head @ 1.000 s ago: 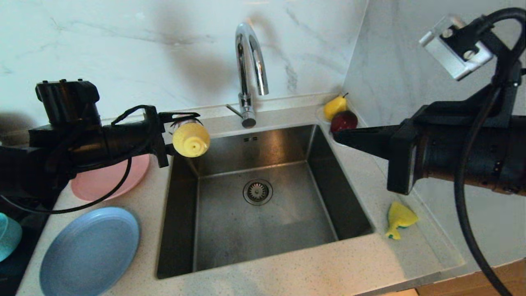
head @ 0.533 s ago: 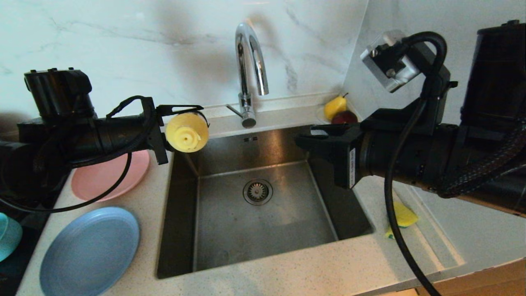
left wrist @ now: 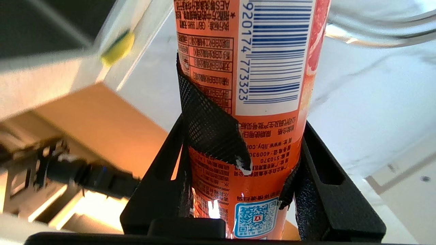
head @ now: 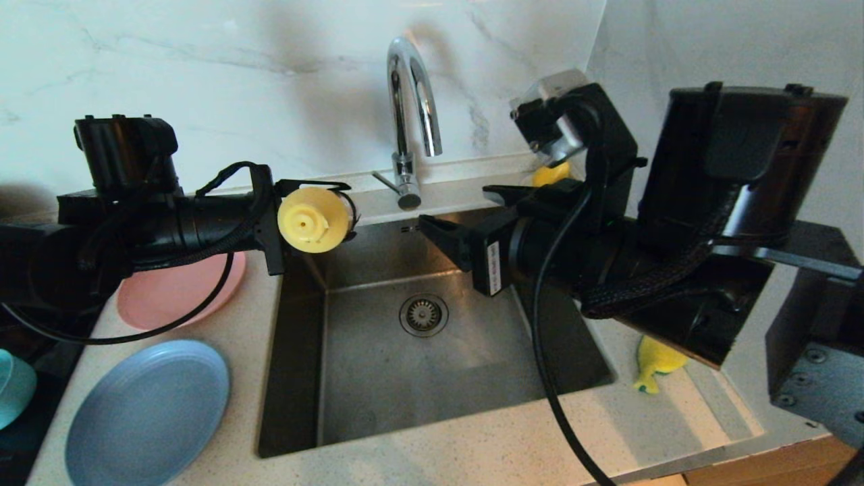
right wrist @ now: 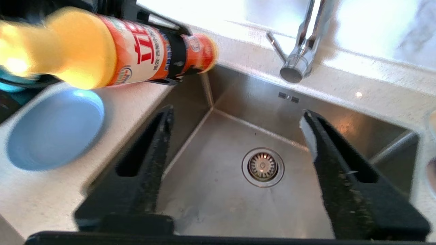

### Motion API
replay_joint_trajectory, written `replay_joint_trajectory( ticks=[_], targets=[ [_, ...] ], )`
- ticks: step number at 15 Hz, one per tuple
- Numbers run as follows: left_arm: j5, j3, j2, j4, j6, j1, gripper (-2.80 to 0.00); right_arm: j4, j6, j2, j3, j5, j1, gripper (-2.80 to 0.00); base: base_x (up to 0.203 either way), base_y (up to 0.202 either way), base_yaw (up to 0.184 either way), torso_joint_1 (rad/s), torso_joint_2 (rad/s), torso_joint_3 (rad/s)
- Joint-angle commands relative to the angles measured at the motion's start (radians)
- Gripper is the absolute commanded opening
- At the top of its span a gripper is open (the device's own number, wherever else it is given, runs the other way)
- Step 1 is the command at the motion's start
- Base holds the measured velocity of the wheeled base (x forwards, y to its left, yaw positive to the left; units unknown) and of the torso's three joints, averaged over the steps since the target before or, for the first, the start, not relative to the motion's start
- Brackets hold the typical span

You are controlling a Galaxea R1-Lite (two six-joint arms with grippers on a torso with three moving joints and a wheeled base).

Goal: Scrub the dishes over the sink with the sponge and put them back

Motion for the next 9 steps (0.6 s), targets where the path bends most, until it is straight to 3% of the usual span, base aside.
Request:
replay_joint_trajectory(
  ticks=[1,9],
  targets=[
    [-0.007,-0.027,0.006,0.038,-0.009,-0.007,-2.8,-0.051,-0.016,0.068,-0.008,-0.028,0.009,0.0,0.0,0.0,0.0,0.0,0.0,0.0],
    [-0.007,-0.052,0.021,0.077,-0.009,-0.072,-2.8,-0.227,-0.108,0.198,-0.073,-0.071,0.029,0.0,0.0,0.0,0.0,0.0,0.0,0.0]
  ],
)
